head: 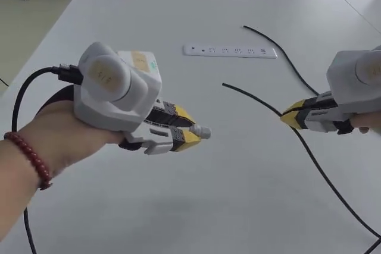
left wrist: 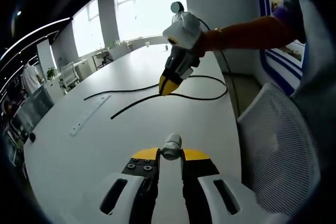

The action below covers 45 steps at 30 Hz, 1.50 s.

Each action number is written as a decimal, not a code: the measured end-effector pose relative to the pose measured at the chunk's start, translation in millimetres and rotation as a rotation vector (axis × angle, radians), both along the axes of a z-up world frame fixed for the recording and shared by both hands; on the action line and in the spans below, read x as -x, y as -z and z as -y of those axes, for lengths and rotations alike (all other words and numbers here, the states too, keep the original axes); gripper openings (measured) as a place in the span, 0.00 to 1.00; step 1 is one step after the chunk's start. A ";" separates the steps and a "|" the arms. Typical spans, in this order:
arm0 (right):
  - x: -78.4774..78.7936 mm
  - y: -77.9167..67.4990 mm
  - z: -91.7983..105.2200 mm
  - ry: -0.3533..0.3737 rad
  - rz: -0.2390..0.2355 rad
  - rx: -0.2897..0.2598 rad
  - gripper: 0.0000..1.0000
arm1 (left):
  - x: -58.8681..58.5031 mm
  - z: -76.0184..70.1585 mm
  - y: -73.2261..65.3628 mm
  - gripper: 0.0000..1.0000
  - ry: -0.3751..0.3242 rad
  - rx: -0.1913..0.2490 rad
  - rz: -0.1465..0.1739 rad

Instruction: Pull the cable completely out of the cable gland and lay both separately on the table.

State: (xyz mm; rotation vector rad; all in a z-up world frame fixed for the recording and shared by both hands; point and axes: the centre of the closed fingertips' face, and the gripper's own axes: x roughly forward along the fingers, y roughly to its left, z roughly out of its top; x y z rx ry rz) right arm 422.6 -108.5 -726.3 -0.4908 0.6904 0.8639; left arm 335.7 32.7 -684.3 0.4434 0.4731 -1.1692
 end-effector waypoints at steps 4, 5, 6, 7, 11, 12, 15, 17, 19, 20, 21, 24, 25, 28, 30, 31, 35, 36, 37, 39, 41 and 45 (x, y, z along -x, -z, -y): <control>-15.0 7.7 0.3 0.022 -0.005 0.008 0.00 | -2.2 3.1 5.0 0.16 0.004 0.005 -0.007; -17.7 9.6 0.0 0.030 -0.015 0.003 0.00 | -2.9 3.3 6.4 0.16 0.004 0.003 -0.009; -21.8 11.5 -0.8 0.030 -0.014 0.007 0.00 | -3.8 3.4 8.3 0.16 0.005 0.002 -0.011; -23.5 12.2 -0.7 0.032 -0.011 0.010 0.00 | -4.3 3.4 9.6 0.16 0.005 0.002 -0.015; -38.2 25.2 0.7 0.052 -0.040 0.018 0.00 | -6.3 3.9 17.0 0.16 0.009 -0.002 -0.025; -43.0 28.6 1.7 0.054 -0.035 0.027 0.00 | -6.8 3.9 18.6 0.16 0.008 -0.002 -0.027; -52.5 39.3 4.7 0.069 -0.056 0.034 0.00 | -8.5 4.3 23.6 0.16 0.007 0.000 -0.038; -59.1 47.1 6.8 0.075 -0.066 0.046 0.00 | -10.3 4.6 27.2 0.16 0.006 0.002 -0.043; -64.6 53.9 6.5 0.076 -0.077 0.050 0.00 | -11.7 5.4 30.6 0.16 0.006 0.004 -0.049; -67.0 56.9 7.3 0.079 -0.081 0.056 0.00 | -12.2 5.8 31.8 0.16 0.007 0.004 -0.051; -70.1 61.3 7.6 0.083 -0.091 0.055 0.00 | -12.4 6.4 33.0 0.16 0.009 0.005 -0.054; -76.4 71.6 9.0 0.093 -0.109 0.062 0.00 | -14.3 7.7 36.1 0.16 0.012 0.004 -0.059; -78.5 73.9 9.6 0.098 -0.111 0.062 0.00 | -15.0 7.9 36.7 0.16 0.011 0.004 -0.061; -81.3 80.7 10.8 0.102 -0.122 0.072 0.00 | -16.0 8.0 38.2 0.16 0.010 0.005 -0.064; -81.9 84.0 11.1 0.106 -0.135 0.072 0.00 | -16.2 7.5 39.1 0.16 0.010 0.002 -0.065; -82.1 86.3 12.1 0.104 -0.133 0.085 0.00 | -16.3 7.3 39.0 0.16 0.009 0.003 -0.065; -85.0 90.8 13.4 0.113 -0.150 0.087 0.00 | -17.0 6.4 38.5 0.16 0.005 0.003 -0.064; -84.2 91.2 12.5 0.112 -0.152 0.088 0.00 | -16.8 6.4 38.4 0.16 0.005 0.003 -0.064; -83.5 93.5 11.6 0.109 -0.159 0.093 0.00 | -16.3 6.5 38.1 0.16 0.004 0.004 -0.064; -83.4 96.3 11.8 0.108 -0.160 0.105 0.00 | -15.4 6.1 38.4 0.16 0.003 0.003 -0.065; -81.9 98.5 10.0 0.107 -0.177 0.105 0.00 | -14.9 5.5 38.4 0.16 0.001 0.004 -0.066; -80.7 105.2 10.0 0.099 -0.195 0.124 0.00 | -15.2 2.7 38.4 0.16 -0.007 0.006 -0.067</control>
